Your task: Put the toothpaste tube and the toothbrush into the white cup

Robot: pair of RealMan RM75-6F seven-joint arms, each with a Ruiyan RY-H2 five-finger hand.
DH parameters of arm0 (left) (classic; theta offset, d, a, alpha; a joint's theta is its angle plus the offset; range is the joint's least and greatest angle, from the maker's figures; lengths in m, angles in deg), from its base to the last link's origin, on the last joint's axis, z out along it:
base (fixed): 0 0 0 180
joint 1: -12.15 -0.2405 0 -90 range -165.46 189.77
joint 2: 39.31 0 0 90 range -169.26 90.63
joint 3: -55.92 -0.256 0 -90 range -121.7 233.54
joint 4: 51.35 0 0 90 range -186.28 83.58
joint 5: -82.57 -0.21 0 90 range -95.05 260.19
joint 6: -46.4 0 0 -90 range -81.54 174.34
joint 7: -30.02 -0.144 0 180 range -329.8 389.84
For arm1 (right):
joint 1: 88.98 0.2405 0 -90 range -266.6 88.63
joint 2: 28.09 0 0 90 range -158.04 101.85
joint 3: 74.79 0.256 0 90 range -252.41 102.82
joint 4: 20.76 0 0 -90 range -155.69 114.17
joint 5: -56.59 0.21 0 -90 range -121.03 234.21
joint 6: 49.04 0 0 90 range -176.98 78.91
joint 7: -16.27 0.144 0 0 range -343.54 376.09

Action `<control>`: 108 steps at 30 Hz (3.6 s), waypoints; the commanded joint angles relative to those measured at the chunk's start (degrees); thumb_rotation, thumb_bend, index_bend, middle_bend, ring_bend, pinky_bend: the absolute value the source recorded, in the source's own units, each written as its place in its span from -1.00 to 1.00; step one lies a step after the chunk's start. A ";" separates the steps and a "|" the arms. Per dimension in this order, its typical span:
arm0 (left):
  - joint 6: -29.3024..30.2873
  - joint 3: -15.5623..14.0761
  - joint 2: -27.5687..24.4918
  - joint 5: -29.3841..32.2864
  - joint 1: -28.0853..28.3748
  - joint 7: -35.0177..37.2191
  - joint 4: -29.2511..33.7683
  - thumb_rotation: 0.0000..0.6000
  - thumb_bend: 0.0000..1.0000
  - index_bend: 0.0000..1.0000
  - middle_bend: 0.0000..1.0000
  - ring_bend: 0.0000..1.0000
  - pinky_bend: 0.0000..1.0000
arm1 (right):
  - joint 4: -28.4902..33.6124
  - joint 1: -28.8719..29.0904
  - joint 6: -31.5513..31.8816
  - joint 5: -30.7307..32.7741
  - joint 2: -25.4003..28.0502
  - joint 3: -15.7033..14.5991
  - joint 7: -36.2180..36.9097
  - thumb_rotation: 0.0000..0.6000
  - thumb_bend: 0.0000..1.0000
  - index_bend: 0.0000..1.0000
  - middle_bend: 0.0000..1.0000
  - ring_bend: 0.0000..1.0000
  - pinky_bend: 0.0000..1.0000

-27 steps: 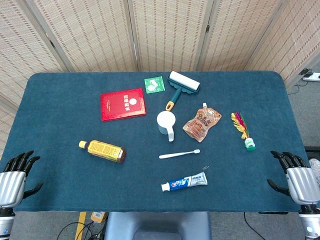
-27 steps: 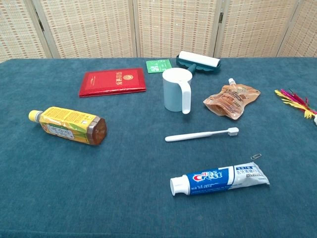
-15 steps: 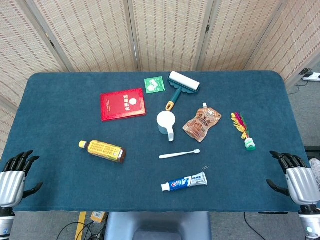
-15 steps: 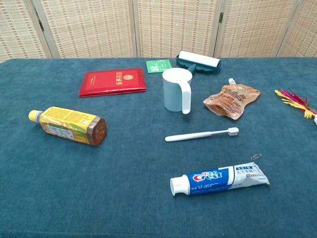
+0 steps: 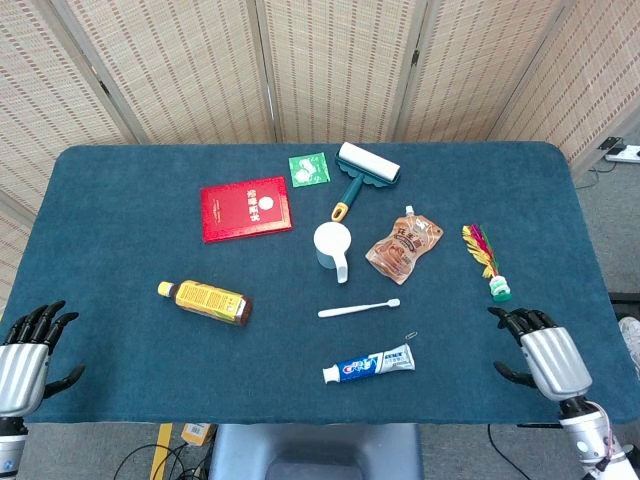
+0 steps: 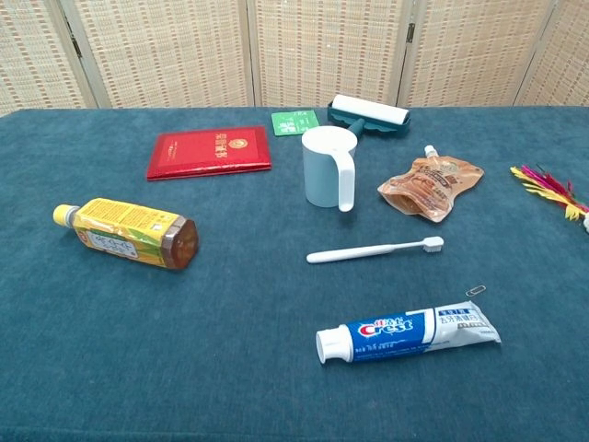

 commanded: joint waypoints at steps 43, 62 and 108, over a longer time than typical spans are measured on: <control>-0.20 -0.61 0.02 0.89 -1.38 4.05 -2.66 1.00 -0.56 -0.46 -0.72 -0.72 -0.60 | -12.03 18.50 -22.54 4.61 -22.66 -0.49 -11.07 1.00 -0.72 -0.01 -0.52 -0.91 -0.70; -0.48 -0.56 -0.08 0.26 -1.03 3.13 -1.78 1.00 -0.56 -0.45 -0.73 -0.72 -0.60 | -14.16 15.15 -9.13 1.96 -8.89 -0.45 6.27 1.00 -0.41 0.55 -0.17 -0.69 -0.70; 0.93 -1.66 -0.37 -1.43 -2.21 4.37 -0.28 1.00 -0.56 -0.46 -0.75 -0.72 -0.60 | 0.77 26.61 -24.27 11.79 -4.34 6.43 -8.78 1.00 -0.55 -1.00 -0.67 -0.92 -0.89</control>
